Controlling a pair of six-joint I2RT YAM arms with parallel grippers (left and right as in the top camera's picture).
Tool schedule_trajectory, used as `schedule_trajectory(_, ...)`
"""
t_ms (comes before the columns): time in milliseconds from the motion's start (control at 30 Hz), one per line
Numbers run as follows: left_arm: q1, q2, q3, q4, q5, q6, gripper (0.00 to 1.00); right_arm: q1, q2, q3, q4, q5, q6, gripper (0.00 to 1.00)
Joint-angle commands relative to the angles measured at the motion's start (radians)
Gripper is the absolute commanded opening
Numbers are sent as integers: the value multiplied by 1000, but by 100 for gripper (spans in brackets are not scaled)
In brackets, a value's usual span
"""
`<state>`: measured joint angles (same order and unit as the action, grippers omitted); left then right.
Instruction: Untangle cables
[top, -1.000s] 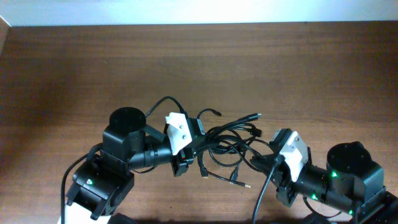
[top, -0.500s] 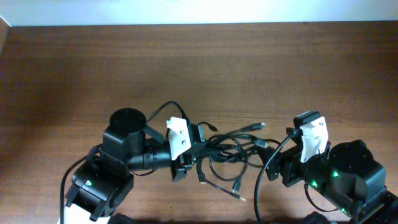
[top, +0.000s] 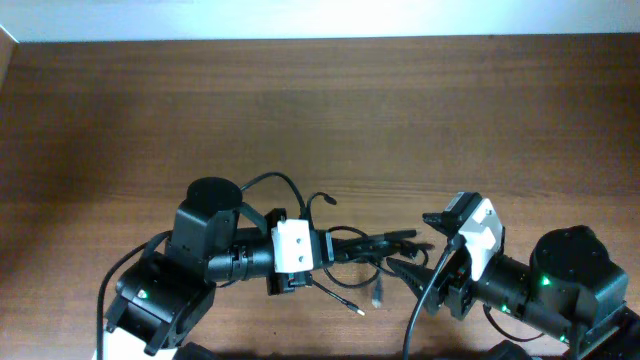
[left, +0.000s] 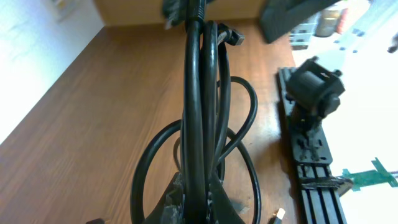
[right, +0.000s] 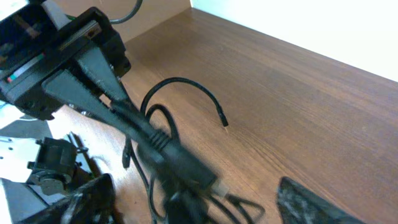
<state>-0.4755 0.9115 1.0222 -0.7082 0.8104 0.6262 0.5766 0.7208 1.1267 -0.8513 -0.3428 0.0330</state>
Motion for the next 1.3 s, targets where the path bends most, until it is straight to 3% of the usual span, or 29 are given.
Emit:
schedule_trajectory(0, 1, -8, 11, 5, 123, 98, 0, -1, -2, 5, 7, -17, -18, 73)
schedule_trajectory(167, 1, -8, 11, 49, 181, 131, 0, -1, -2, 5, 7, -76, -18, 24)
schedule_trajectory(233, 1, -8, 11, 57, 179, 131, 0, -1, -2, 5, 7, -126, -19, 15)
schedule_trajectory(267, 1, -8, 11, 63, 168, 131, 0, -1, -2, 5, 6, -147, -19, 5)
schedule_trajectory(300, 1, -8, 11, 64, 158, 131, 0, -1, -2, 5, 6, -156, -18, 4)
schedule_trajectory(433, 1, -8, 11, 80, 98, 51, 0, -1, -2, 5, -13, -170, -19, 5)
schedule_trajectory(533, 1, -8, 11, 122, 88, -10, 0, -1, -1, 4, -35, -170, -18, 29)
schedule_trajectory(600, 1, -8, 11, 134, 118, -10, 0, -1, -1, 4, -34, -169, -19, 53)
schedule_trajectory(633, 1, -8, 11, 131, 117, -10, 0, -1, -1, 4, -34, -132, -19, 58)
schedule_trajectory(733, 1, -8, 11, 110, 30, -10, 0, -1, -1, 5, -29, -56, -18, 58)
schedule_trajectory(800, 1, -8, 11, 70, -43, -10, 0, -1, -3, 8, -19, 80, 63, 58)
schedule_trajectory(1000, 1, -8, 11, 60, -40, -10, 0, -1, -6, 13, 22, 190, 107, 58)
schedule_trajectory(1100, 1, -8, 11, 82, 50, -10, 0, -1, -6, 13, 17, 193, 107, 58)
schedule_trajectory(1267, 1, -8, 11, 155, 50, -122, 0, -1, -6, 12, -32, 151, 107, 58)
